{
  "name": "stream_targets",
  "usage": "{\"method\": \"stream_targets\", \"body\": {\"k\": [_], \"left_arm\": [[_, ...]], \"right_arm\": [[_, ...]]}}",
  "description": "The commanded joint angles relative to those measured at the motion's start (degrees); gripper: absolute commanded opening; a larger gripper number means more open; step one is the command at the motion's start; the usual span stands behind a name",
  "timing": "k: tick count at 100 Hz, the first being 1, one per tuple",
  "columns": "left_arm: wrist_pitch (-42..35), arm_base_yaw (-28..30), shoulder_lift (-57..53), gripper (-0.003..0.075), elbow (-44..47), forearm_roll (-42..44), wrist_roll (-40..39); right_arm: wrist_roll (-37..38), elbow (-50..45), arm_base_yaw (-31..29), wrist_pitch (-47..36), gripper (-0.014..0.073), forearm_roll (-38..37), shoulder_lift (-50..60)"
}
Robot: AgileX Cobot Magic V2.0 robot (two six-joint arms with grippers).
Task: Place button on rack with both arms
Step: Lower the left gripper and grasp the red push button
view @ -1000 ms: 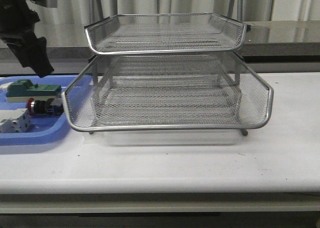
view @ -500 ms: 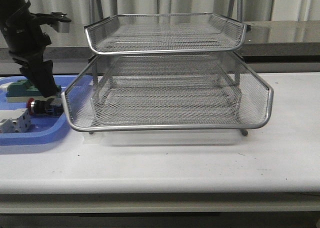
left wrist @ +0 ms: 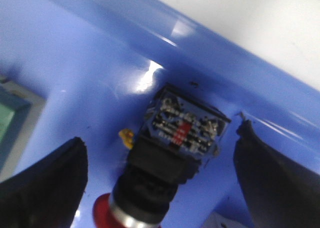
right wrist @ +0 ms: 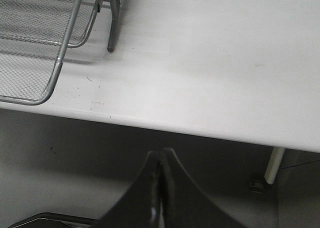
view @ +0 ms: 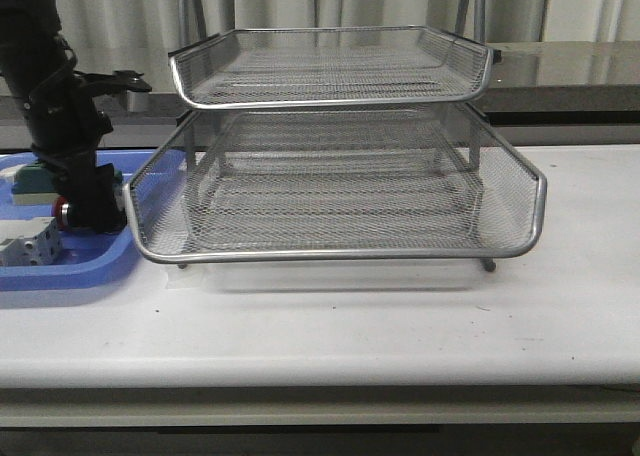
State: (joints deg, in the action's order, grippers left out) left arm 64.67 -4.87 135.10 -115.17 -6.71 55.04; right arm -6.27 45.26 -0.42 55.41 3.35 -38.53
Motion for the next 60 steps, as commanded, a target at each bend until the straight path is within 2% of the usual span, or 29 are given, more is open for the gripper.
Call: {"method": "stream_targets", "body": {"k": [1,21,28,33,52,60], "left_arm": [[-1.0,-0.3,-3.0,0.0566,-1.8,-0.8,0.1],[-1.1,-0.3,-2.5,0.0564,-1.8,-0.8,0.1],[-1.4,-0.3,-2.5,0.0527,-1.8,-0.8,0.1],[-1.7,-0.3,-2.5,0.0471,-1.8,-0.8,0.1],[-2.1,-0.3,-2.5,0.0162,-3.7,-0.8,0.1],[-1.3,-0.3,-2.5,0.0066,-5.8,-0.8,0.1]], "right_arm": [[0.1,1.9,-0.4,-3.0,-0.0071,-0.1,0.2],[0.1,1.9,-0.4,-3.0,-0.0071,-0.1,0.2],[0.1,1.9,-0.4,-3.0,-0.0071,-0.1,0.2],[0.1,1.9,-0.4,-3.0,-0.0071,-0.1,0.2],[0.1,1.9,-0.4,-3.0,-0.0071,-0.1,0.2],[0.1,1.9,-0.4,-3.0,-0.0071,-0.1,0.2]]}}
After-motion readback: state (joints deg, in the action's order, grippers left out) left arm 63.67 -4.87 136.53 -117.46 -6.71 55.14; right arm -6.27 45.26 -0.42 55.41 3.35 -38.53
